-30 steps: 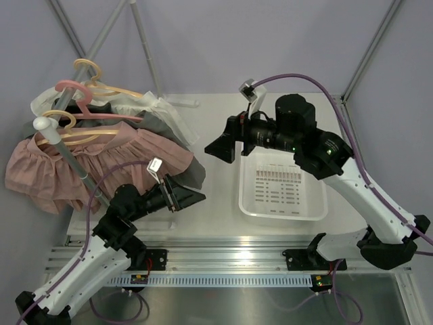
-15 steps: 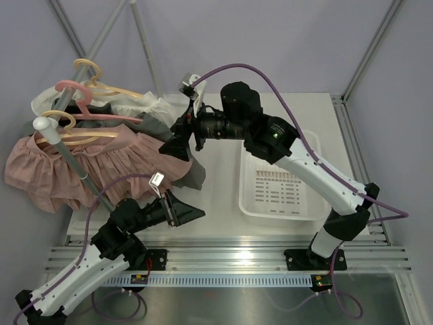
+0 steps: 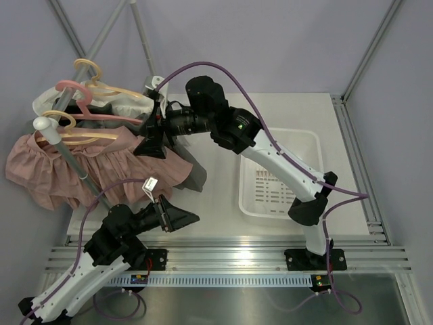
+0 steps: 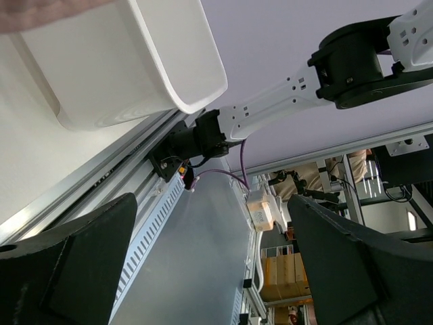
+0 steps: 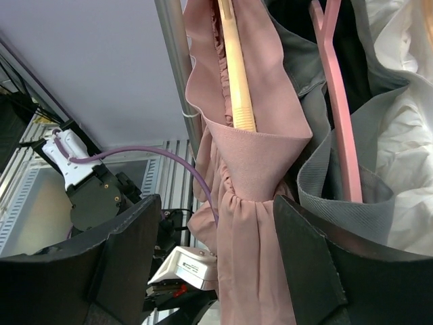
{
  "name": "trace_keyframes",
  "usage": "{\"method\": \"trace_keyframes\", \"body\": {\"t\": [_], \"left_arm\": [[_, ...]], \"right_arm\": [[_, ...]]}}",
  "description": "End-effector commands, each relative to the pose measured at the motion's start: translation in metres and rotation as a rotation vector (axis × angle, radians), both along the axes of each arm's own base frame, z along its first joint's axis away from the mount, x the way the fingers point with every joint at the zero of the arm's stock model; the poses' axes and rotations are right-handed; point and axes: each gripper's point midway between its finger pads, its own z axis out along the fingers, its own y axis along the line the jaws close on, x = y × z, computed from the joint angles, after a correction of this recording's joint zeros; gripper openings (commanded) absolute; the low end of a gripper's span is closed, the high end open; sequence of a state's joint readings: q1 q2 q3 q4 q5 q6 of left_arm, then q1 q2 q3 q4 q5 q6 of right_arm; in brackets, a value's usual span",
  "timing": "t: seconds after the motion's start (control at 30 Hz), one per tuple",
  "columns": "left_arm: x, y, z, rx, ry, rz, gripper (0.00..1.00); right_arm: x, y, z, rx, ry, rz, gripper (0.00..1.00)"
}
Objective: Remove the skirt from the hanger
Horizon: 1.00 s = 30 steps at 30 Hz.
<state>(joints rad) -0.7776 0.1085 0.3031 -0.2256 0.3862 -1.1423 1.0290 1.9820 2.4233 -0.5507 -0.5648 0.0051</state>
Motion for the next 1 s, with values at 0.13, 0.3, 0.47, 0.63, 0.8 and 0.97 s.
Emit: {"method": "trace_keyframes", "body": {"t": [0.13, 0.3, 0.47, 0.63, 0.8, 0.97], "left_arm": [[-0.009, 0.008, 0.021, -0.015, -0.065, -0.008, 0.99], [-0.012, 0.012, 0.024, -0.026, -0.077, -0.004, 0.99], [-0.014, 0.013, 0.024, -0.017, -0.08, -0.007, 0.99], [-0.014, 0.014, 0.022, -0.009, -0.079, -0.007, 0.99], [-0.013, 0.01, 0.022, -0.018, -0.076, -0.018, 0.99], [-0.014, 0.01, 0.027, -0.007, -0.087, -0.027, 0.99]], "right_arm": [[-0.008, 0.021, -0.007, 0.014, -0.028, 0.093, 0.74], [-0.007, 0.033, -0.019, 0.005, -0.047, 0.115, 0.73], [-0.002, 0.045, -0.036, -0.021, -0.08, 0.097, 0.71], [-0.004, 0.05, -0.034, -0.016, -0.15, 0.071, 0.74], [-0.012, 0.056, -0.033, 0.002, -0.138, 0.124, 0.56], [-0.018, 0.062, -0.034, 0.016, -0.136, 0.149, 0.17]]}}
